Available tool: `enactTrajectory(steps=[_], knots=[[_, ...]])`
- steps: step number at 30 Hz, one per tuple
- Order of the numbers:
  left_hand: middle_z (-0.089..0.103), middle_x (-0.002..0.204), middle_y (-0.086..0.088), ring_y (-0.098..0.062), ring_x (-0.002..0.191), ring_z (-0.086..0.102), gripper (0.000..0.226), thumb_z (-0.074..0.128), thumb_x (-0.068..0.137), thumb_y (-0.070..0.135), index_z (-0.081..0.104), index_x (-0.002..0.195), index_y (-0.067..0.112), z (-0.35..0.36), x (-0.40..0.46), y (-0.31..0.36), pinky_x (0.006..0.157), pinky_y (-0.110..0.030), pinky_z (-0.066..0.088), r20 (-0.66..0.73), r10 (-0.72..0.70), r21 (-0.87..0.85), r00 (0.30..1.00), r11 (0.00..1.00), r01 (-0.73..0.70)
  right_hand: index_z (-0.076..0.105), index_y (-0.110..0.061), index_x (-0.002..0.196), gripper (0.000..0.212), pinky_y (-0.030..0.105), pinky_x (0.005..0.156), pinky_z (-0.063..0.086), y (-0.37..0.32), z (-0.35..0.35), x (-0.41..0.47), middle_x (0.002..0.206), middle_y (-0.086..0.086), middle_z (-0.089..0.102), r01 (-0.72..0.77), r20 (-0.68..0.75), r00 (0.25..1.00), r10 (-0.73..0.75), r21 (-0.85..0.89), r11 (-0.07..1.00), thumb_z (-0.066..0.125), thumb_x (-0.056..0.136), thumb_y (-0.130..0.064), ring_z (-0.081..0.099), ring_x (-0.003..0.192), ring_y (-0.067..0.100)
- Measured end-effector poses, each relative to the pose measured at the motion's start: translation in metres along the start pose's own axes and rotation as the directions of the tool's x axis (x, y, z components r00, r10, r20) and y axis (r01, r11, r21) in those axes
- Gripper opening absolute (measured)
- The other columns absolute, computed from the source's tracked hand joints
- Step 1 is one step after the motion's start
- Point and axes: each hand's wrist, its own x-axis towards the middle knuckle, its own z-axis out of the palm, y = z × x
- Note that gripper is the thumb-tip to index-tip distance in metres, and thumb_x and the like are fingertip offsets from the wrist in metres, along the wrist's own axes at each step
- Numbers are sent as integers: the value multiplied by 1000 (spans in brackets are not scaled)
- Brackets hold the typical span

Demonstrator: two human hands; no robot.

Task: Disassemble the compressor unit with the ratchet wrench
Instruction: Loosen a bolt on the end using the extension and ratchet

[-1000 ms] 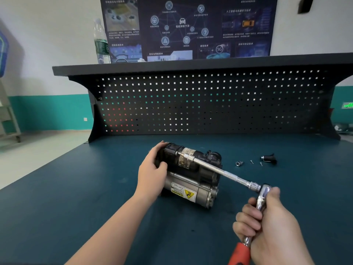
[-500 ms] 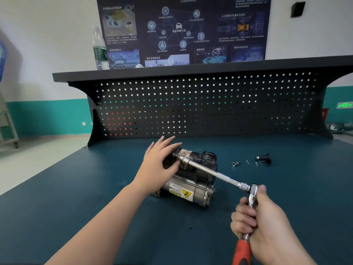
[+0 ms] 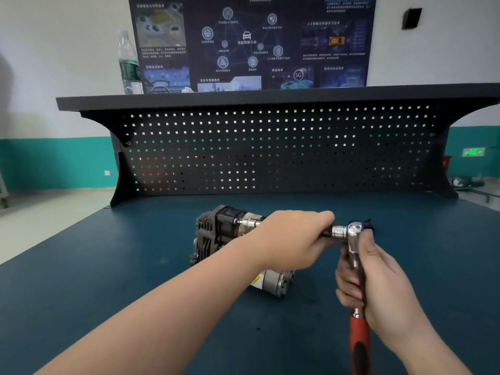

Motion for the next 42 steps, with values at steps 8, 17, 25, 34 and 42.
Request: enactTrajectory(steps=[8, 17, 25, 34, 42], knots=[[43, 50, 1, -18, 47, 37, 32, 66, 76, 36, 53, 56, 14, -16, 30, 6, 45, -23, 30, 316, -231, -94, 920, 957, 273, 64, -22, 73, 57, 21, 39, 25, 2, -7, 2, 54, 1, 31, 172, 133, 978, -159, -88, 981, 62, 66, -78, 26, 42, 10], [42, 58, 6, -23, 59, 45, 13, 49, 84, 27, 60, 78, 21, 12, 24, 12, 47, -24, 24, -33, -294, 111, 955, 949, 296, 60, -14, 83, 14, 23, 56, 51, 35, -8, -36, 57, 7, 66, 99, -259, 948, -185, -313, 944, 66, 84, -26, 65, 52, 16], [60, 74, 1, -25, 69, 55, 15, 49, 83, 21, 63, 89, 21, 36, 11, 18, 57, -27, 29, -74, -227, 200, 971, 951, 237, 59, 6, 84, 8, 41, 39, 52, 31, 26, -89, 54, 27, 61, -122, -212, 971, 111, -40, 992, 64, 85, -1, 62, 43, 42], [43, 59, 6, -24, 61, 41, 14, 51, 83, 28, 54, 71, 21, 24, 16, 13, 54, -28, 24, -119, -218, 154, 969, 960, 235, 72, -4, 100, 25, 20, 39, 43, 32, 16, -92, 48, 25, 55, -20, -285, 958, -41, -208, 978, 55, 88, 9, 50, 35, 21], [50, 64, 3, -27, 61, 45, 25, 46, 88, 28, 42, 65, 19, 16, 20, 10, 52, -28, 28, -14, -182, 171, 983, 968, 181, 65, 5, 98, 19, 15, 31, 32, 17, 51, -94, 41, 19, 47, 52, -333, 942, -50, -1, 999, 47, 92, 3, 37, 30, 26]])
